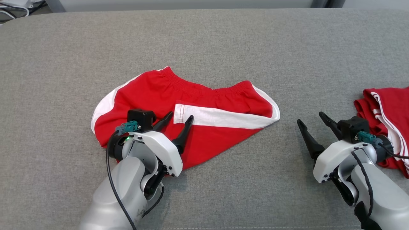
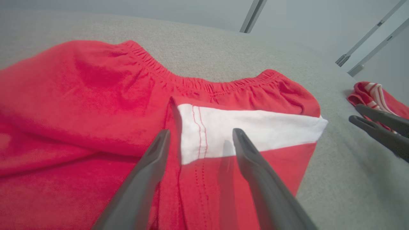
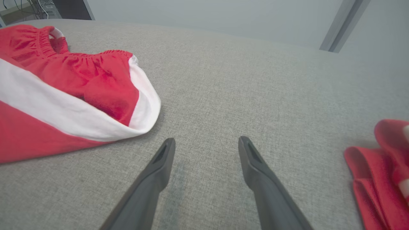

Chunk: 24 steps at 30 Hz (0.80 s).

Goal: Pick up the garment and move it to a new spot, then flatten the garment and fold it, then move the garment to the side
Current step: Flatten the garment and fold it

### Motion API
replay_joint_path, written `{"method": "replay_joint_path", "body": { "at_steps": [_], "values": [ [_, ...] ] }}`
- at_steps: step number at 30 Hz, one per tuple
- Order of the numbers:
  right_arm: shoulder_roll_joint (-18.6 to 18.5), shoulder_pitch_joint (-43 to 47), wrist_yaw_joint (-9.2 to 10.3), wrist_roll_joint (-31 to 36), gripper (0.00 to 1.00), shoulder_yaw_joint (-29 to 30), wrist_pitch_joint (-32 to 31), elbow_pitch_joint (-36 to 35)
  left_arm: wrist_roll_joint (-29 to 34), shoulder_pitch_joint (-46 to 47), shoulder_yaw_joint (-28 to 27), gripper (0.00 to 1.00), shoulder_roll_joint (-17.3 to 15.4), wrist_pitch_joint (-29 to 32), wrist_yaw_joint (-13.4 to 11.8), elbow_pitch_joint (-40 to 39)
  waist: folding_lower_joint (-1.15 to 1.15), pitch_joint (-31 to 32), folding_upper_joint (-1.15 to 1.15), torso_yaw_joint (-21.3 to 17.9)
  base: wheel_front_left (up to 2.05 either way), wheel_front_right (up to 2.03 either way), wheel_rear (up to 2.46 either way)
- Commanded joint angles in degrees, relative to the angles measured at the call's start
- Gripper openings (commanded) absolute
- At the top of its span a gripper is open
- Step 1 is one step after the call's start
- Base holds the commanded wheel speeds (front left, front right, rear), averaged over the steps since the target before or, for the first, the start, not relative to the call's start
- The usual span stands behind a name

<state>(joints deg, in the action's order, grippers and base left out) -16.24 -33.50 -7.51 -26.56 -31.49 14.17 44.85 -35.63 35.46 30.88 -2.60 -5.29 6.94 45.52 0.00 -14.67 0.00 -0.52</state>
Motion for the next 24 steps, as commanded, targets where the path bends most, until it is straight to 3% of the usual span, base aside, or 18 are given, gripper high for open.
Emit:
{"method": "replay_joint_path", "body": {
  "at_steps": [1,4,5,6,8,9,14,17,21,24],
  "values": [
    [0.06,0.89,0.02,0.88,1.00,-0.13,0.83,-1.49,-0.83,2.96,-1.02,1.00,-0.81,-0.36,0.36,-0.50,0.00,-0.09,0.00,-0.32,0.00,0.00,0.00],
    [0.03,0.87,0.02,0.83,1.00,-0.16,0.83,-1.59,-1.13,3.59,-0.46,1.00,-0.87,-0.34,0.42,-0.05,0.00,-0.22,0.00,-0.67,0.00,0.00,0.00],
    [0.01,0.83,0.02,0.79,1.00,-0.16,0.83,-1.58,-1.38,3.90,-0.25,0.96,-0.87,-0.41,0.45,0.12,0.00,-0.29,0.00,-0.87,0.00,0.00,0.00],
    [0.02,0.82,0.02,0.74,1.00,-0.12,0.83,-1.54,-1.48,4.22,0.08,0.82,-0.90,-0.54,0.47,0.24,0.00,-0.33,0.00,-1.04,0.00,0.00,0.00],
    [-0.02,0.86,0.02,0.69,1.00,0.03,0.83,-1.54,-1.80,4.66,0.75,0.15,-0.93,-0.69,0.50,0.47,0.00,-0.35,0.00,-1.34,0.00,0.00,0.00],
    [-0.03,0.93,0.02,0.65,1.00,0.10,0.83,-1.56,-2.06,4.81,1.00,0.00,-0.94,-0.89,0.51,0.50,0.00,-0.37,0.00,-1.45,0.00,0.00,0.00],
    [-0.50,1.12,0.02,0.67,1.00,0.88,0.83,-1.90,-3.28,5.22,3.27,0.00,-1.50,-1.67,0.53,-0.82,0.00,-0.07,0.00,-0.90,0.00,0.00,0.00],
    [-1.30,0.53,0.02,0.68,1.00,1.35,0.83,-3.14,-3.84,4.70,5.18,0.00,-3.54,-1.12,0.54,-3.69,0.00,0.53,0.00,0.57,0.00,0.00,0.00],
    [-2.81,-0.38,0.02,0.40,1.00,1.49,0.83,-4.55,-3.00,2.63,7.96,0.00,-10.47,1.88,0.54,-11.91,0.00,1.67,0.00,4.12,0.00,0.00,0.00],
    [-3.63,-0.70,0.02,0.08,1.00,1.09,0.54,-5.17,-2.95,0.13,8.09,0.00,-17.80,6.88,0.40,-19.65,0.00,2.42,0.00,7.25,0.00,0.00,0.00]
  ]
}}
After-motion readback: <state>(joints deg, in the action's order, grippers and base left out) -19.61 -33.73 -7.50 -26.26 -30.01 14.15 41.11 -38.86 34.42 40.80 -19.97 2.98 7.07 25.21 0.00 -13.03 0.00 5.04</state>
